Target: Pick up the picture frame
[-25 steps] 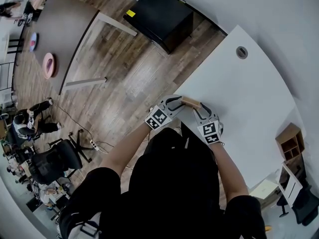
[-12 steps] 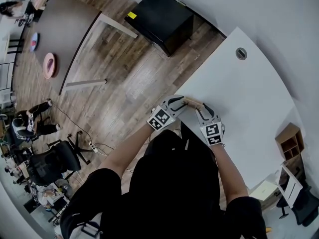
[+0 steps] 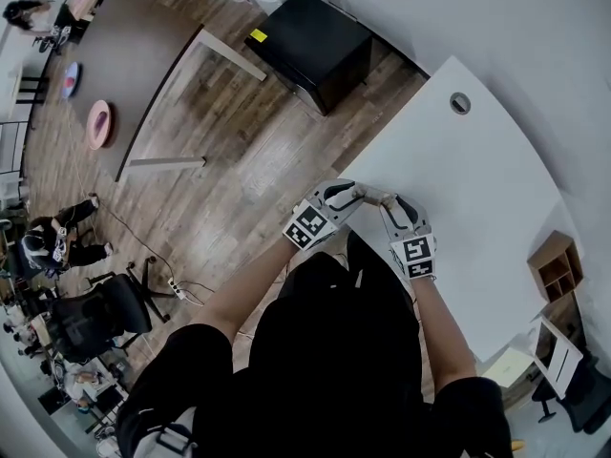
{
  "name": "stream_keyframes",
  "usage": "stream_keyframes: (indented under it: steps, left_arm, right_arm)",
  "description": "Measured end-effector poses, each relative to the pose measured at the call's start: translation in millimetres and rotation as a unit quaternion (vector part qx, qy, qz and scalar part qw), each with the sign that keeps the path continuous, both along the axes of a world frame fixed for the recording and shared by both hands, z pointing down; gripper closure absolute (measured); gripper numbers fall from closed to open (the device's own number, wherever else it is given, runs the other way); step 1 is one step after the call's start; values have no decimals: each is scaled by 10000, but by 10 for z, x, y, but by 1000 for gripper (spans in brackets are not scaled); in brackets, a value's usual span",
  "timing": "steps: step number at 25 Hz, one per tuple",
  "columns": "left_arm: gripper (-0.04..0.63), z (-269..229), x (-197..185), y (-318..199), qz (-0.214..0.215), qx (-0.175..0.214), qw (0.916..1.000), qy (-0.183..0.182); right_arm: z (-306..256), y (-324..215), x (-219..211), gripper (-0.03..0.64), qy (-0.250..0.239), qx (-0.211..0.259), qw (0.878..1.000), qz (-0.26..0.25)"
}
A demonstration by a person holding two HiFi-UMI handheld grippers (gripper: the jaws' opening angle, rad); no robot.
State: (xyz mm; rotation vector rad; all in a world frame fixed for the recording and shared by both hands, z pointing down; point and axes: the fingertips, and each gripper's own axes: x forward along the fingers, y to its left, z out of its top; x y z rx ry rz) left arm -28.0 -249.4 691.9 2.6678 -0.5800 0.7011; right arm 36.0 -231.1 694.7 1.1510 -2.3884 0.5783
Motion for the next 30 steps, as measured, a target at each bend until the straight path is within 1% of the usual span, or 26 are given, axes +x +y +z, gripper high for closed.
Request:
stream_keyframes:
  steps: [6,12,20,24,30]
  left_arm:
    - [454,-258,-55,144,56,78,9999,136]
    - [454,-563,-199,420,-39,235,9995,189]
    - [454,-871,-528,1023,-121,329,9991,254]
    - [454,-994,-715,1354,-225,309,9989,280]
    - [454,-1068,-896,1778,-374,326,9983,293]
  right_arm:
    - [-242,146,-39,460,15,223,9997,-27]
    - [-547,406,-182,462,56,464,9989,-53]
    - [-878,991,-505,463,106,553,9983,-144]
    - [-1004,1305,-689,463,184,599,9977,-252]
    - [-1130,1740,-858,463,236,618,9974,-285]
